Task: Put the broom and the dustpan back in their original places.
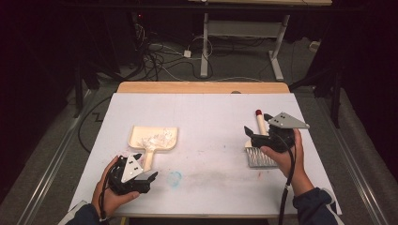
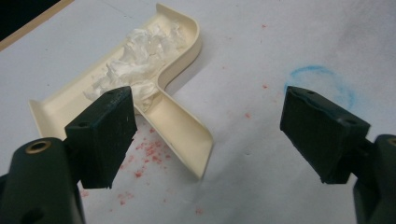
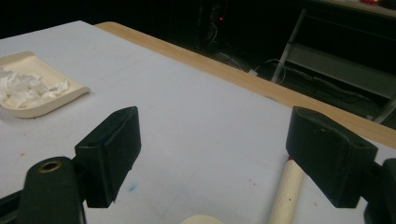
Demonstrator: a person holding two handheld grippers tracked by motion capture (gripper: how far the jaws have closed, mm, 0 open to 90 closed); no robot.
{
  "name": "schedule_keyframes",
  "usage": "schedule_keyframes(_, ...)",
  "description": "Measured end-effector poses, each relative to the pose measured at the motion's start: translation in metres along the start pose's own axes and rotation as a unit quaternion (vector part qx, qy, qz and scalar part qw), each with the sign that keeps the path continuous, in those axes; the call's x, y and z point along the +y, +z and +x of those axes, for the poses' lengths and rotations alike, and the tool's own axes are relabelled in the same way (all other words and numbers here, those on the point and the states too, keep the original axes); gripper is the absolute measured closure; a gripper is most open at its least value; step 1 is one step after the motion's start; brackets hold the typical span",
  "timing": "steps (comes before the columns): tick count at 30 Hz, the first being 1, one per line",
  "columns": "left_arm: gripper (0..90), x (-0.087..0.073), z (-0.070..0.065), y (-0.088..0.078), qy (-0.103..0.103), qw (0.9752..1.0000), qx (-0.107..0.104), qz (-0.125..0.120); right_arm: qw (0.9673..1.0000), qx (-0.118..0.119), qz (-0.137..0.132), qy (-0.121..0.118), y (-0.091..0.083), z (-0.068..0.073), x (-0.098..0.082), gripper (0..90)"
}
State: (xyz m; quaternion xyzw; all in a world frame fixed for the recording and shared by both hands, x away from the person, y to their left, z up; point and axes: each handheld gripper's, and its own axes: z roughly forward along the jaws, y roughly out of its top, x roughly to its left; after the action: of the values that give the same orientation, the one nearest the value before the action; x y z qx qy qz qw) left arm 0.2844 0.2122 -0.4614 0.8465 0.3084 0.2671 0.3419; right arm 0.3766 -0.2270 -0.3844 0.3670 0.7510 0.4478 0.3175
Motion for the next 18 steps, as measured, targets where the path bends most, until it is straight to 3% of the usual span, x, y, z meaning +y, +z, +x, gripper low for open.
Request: schedule_keyframes(18,18.0,0.0,-0.002,0.001,0.001,1.0,-0.004,0.007,0.9993,0.018,-0.013,-0.03,-0.026,0.014,-0.007,19.1)
